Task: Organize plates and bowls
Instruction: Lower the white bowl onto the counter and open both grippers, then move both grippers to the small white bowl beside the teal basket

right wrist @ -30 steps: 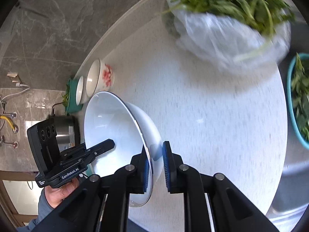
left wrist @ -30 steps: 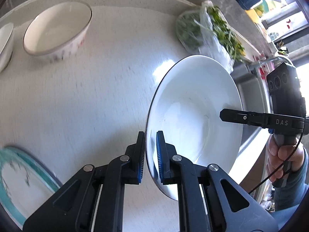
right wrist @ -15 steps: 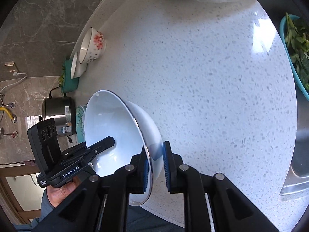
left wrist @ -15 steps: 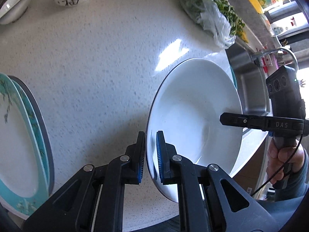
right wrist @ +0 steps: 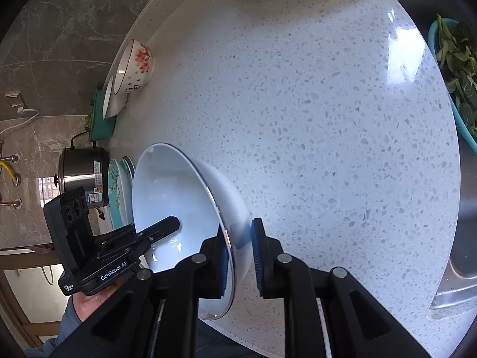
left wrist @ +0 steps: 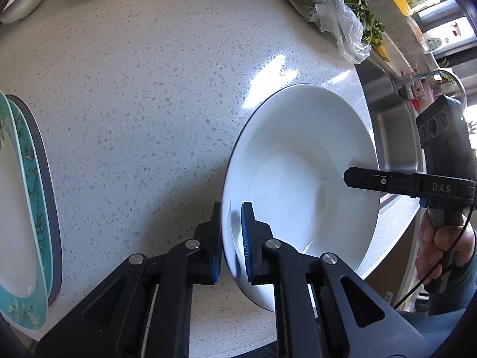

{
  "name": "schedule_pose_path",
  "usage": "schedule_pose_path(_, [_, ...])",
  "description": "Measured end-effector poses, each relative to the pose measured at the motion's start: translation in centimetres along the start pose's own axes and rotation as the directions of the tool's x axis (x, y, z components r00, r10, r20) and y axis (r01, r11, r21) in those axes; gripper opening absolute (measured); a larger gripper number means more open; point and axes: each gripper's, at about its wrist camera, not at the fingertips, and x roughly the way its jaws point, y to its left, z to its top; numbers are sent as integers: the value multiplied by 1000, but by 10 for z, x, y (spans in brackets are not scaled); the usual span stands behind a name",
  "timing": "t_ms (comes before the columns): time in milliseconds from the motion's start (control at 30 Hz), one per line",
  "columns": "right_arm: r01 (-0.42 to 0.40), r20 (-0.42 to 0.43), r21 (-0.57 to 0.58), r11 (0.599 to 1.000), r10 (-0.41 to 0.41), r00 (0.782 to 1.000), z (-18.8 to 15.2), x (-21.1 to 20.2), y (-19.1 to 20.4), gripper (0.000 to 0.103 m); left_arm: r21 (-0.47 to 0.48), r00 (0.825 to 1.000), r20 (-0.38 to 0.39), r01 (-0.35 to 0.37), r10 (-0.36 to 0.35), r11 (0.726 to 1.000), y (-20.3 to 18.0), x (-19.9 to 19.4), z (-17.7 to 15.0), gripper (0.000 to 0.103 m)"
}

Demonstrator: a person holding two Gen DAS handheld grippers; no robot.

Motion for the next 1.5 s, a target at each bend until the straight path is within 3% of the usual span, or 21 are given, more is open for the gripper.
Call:
schedule_pose_path(233, [-16, 9, -6, 1000, 16, 1000, -2, -4, -3, 20, -23, 1000, 13, 12, -12, 1000, 3, 0, -5, 14])
schedule_pose_path(267, [-14, 10, -10, 1000, 14, 1000, -2, -5, -2, 26, -30, 1000, 17, 22, -22, 999, 4, -1, -6, 15])
schedule_pose_path(300, [-8, 15, -14, 1000, 8, 1000, -3, -7, -2, 40, -34, 999, 25, 28, -27, 999, 5, -3, -8, 22])
schedule_pose_path(367, [-4, 30, -23, 1000, 5, 1000, -3, -15, -2, 61, -40, 998, 54, 28, -25, 999, 6, -12, -10, 64])
schedule_pose_path(400, [2, 37, -25, 1000, -1, 999, -3, -18, -2, 66, -45, 997, 66, 28, -25, 999, 6, -17, -11, 95])
schedule_pose_path(433, [10, 43, -27, 1000, -9, 999, -3, -22, -2, 68, -51, 996, 87, 37, -32, 998, 7, -24, -13, 103])
schedule_pose_path(567, [3, 78, -35, 999, -1, 997, 2, -41, -4, 82, -73, 991, 134, 25, -15, 997, 10, -47, -19, 103])
schedule_pose_path(733, [-21, 147, -92, 996, 34, 989, 11, -69, 7, 90, -83, 974, 224, -29, 47, 996, 9, -92, -25, 103])
schedule_pose_path(800, [-79, 197, -121, 990, 101, 975, 15, -83, 16, 103, -91, 954, 294, -38, 63, 995, 13, -119, -27, 103])
schedule_pose_path(900, [-224, 251, -159, 962, 259, 933, 23, -98, 31, 103, -105, 901, 421, -61, 99, 993, 30, -167, -24, 103])
schedule_pose_path(933, [-264, 254, -176, 948, 303, 919, 25, -99, 39, 103, -113, 870, 478, -72, 118, 991, 41, -190, -21, 103])
schedule_pose_path(1033, [-313, 238, -235, 920, 366, 900, 33, -94, 75, 103, -141, 824, 543, -100, 162, 985, 70, -227, -10, 103])
schedule_pose_path(1100, [-312, 208, -278, 908, 374, 904, 38, -84, 107, 103, -167, 836, 521, -101, 175, 981, 99, -244, 3, 103])
schedule_pose_path(1200, [-296, 194, -318, 901, 368, 909, 55, -69, 153, 103, -209, 821, 528, -123, 218, 970, 144, -262, 25, 103])
schedule_pose_path(1267, [-233, 203, -351, 907, 317, 926, 69, -58, 188, 103, -217, 804, 544, -144, 242, 965, 173, -269, 42, 103])
schedule_pose_path(1300, [-201, 215, -366, 908, 293, 932, 73, -52, 203, 103, -213, 803, 542, -153, 247, 965, 186, -269, 51, 103])
schedule_pose_path(1400, [-69, 252, -393, 917, 180, 951, 95, -26, 251, 100, -195, 824, 501, -188, 263, 963, 228, -259, 86, 103])
schedule_pose_path(1500, [1, 233, -399, 917, 100, 967, 123, 14, 293, 89, -161, 838, 491, -179, 236, 971, 258, -244, 112, 103])
